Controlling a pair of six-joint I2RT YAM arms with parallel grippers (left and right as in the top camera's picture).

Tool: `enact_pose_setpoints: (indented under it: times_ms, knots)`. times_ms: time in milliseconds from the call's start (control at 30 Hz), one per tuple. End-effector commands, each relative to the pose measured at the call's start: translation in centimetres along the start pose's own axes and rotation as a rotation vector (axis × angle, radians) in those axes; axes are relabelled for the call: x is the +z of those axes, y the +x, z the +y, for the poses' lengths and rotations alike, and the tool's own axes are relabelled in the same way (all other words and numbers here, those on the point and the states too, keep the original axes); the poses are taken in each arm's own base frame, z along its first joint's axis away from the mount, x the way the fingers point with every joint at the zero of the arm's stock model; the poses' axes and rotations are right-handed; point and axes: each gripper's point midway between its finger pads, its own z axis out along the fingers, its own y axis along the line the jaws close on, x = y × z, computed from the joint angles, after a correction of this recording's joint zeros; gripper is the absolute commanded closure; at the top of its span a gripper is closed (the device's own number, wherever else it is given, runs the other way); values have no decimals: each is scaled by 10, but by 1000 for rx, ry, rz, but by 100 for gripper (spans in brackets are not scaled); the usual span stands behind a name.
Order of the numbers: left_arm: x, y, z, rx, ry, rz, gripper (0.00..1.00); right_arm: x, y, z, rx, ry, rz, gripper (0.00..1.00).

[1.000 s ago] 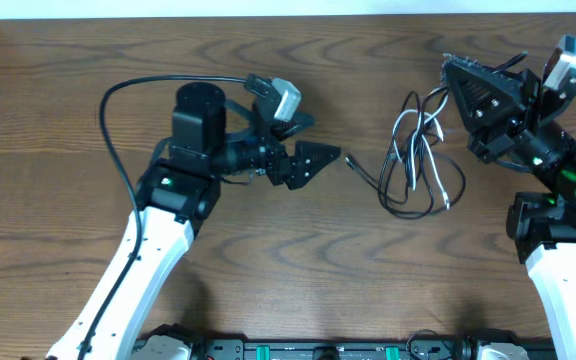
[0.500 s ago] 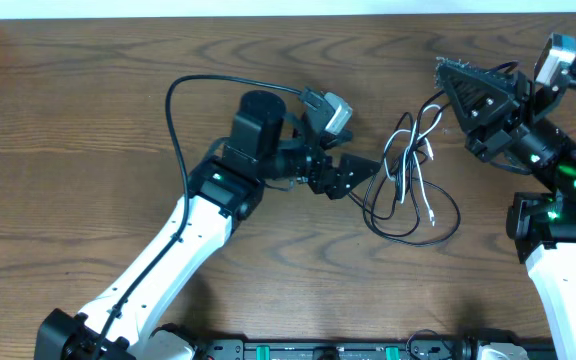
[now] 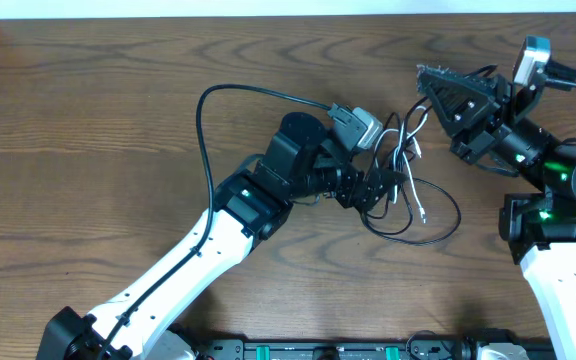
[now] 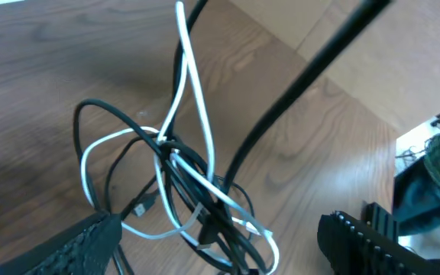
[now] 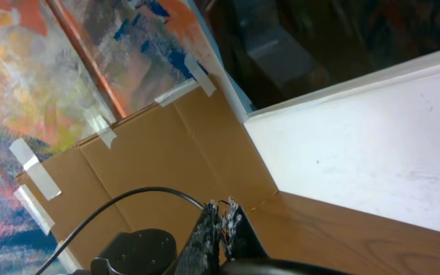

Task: Untangle cables

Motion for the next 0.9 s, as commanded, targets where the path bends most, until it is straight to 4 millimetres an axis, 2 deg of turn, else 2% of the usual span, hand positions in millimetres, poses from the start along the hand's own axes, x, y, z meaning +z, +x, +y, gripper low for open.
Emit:
enact_pose_setpoints:
  times_ms: [0, 100, 167, 267, 467, 700, 800, 867]
  knots:
    - [4, 8, 29, -22, -147, 19, 14, 5, -4, 14, -41, -33, -4, 99]
    - [14, 22, 40, -42, -174, 62, 14, 5, -4, 14, -40, -33, -4, 99]
    - [23, 32, 41, -55, -147, 93, 14, 5, -4, 14, -40, -33, -4, 99]
    - [27, 35, 40, -57, -129, 102, 14, 5, -4, 14, -41, -34, -4, 99]
    - [20, 37, 71, -53, -309, 95, 14, 5, -4, 14, -40, -34, -4, 99]
    - [18, 34, 71, -52, -312, 89, 14, 5, -5, 13, -56, -29, -6, 99]
    - [10, 27, 78, -60, -329, 66, 14, 2, -2, 6, -36, -9, 10, 99]
    - [2, 22, 86, -69, -348, 49, 14, -2, 7, -5, 2, 21, 56, 99]
